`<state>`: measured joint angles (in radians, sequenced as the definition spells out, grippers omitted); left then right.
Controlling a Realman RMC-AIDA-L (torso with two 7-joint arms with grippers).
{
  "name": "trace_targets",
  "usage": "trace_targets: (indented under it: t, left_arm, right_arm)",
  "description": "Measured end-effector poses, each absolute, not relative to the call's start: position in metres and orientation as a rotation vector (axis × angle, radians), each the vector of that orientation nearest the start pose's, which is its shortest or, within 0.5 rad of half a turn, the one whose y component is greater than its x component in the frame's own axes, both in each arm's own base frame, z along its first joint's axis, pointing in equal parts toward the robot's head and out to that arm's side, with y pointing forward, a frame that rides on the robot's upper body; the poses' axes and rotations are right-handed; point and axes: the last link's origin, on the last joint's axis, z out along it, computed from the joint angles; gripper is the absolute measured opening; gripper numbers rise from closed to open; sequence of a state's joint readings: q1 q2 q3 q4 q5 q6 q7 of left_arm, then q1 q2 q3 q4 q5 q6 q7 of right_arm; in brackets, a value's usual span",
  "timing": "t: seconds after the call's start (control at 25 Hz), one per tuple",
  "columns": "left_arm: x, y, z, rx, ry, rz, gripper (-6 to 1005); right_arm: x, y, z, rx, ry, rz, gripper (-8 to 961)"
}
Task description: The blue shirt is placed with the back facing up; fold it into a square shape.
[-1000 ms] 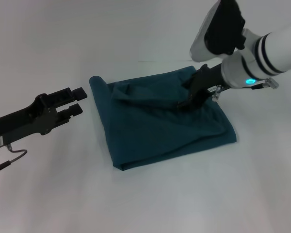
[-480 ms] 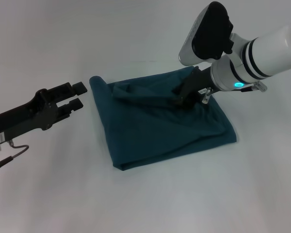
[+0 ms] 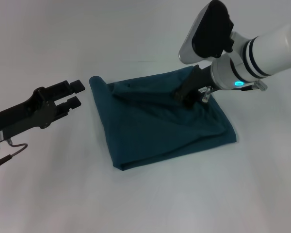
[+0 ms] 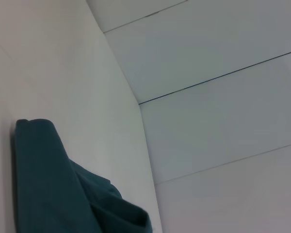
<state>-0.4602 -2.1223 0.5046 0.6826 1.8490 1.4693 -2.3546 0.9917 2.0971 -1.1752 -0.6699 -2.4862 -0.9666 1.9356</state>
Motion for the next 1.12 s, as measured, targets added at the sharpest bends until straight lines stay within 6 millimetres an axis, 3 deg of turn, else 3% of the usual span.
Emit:
trace_targets:
  t: [0.16,1.12]
  left_arm:
    - [-0.284,0.335,0.028,2.08,2.148,1.394,598]
    - [-0.281,0.336,0.031,2.086,2.121,1.41,597]
  right_arm:
    - [0.143,0.452,-0.049,-2.642,0.306,-0.224,33]
    - [0.173,0.462,-0.016,-2.38,0.59,-0.124,22]
